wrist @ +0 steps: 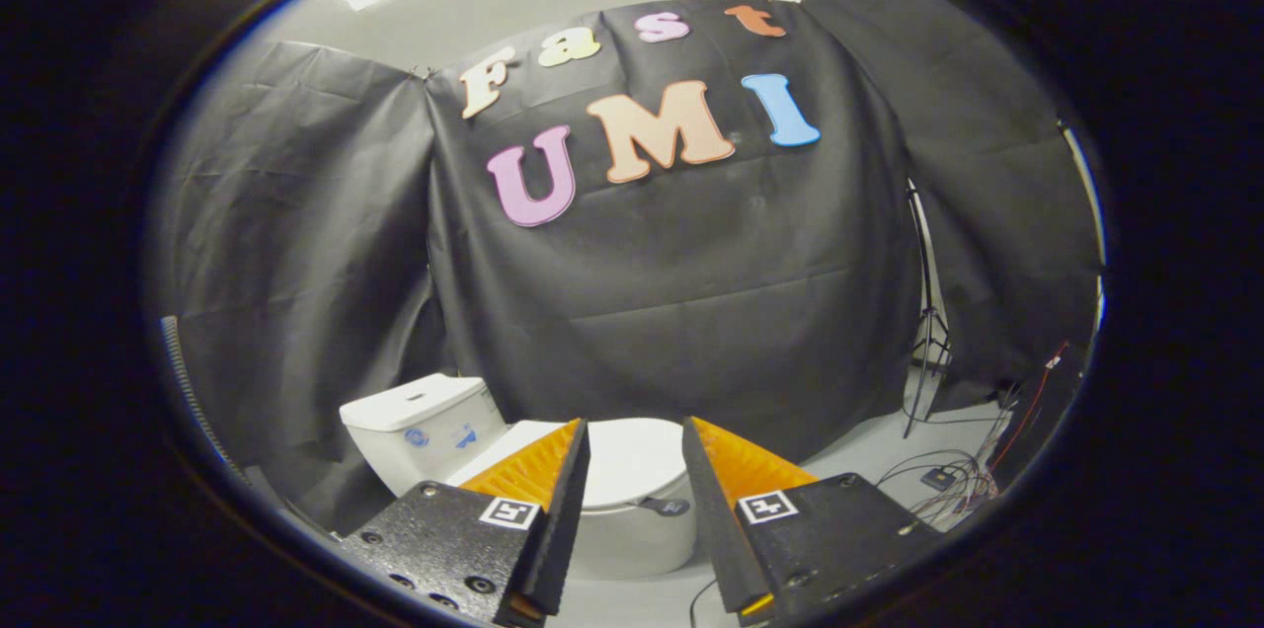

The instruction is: Open the toilet lid.

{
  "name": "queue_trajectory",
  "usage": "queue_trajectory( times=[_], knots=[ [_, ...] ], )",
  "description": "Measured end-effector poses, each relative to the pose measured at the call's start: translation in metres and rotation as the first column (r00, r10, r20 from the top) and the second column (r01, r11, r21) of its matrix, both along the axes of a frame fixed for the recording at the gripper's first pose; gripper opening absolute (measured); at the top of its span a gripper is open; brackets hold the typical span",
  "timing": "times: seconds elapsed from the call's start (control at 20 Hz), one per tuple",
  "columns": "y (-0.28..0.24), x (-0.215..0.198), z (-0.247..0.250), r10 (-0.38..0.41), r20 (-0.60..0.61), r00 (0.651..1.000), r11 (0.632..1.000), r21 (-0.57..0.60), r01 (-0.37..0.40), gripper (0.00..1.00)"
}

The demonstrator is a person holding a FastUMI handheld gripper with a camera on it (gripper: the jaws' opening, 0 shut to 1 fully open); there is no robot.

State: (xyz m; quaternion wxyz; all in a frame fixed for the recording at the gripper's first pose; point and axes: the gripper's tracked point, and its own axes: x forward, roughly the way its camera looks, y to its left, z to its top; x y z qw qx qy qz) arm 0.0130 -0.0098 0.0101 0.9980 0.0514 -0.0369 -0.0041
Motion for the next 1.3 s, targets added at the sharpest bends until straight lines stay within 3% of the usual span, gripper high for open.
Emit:
queue_trajectory(
  times=[0.35, 0.5, 0.7, 0.9, 1.3],
  knots=[
    [0.002, 0.019, 0.013, 0.03, 0.103, 0.994, 0.984, 0.172, -0.048, 0.53],
    [0.001, 0.029, 0.026, 0.038, 0.14, 0.989, 0.958, 0.277, -0.076, 0.53],
    [-0.004, 0.04, 0.047, -0.009, 0.181, 0.983, 0.912, 0.404, -0.066, 0.53],
    [-0.003, 0.056, 0.053, -0.061, 0.205, 0.977, 0.855, 0.516, -0.054, 0.53],
    [0.002, 0.11, 0.009, -0.094, 0.162, 0.982, 0.701, 0.712, -0.05, 0.53]
  ],
)
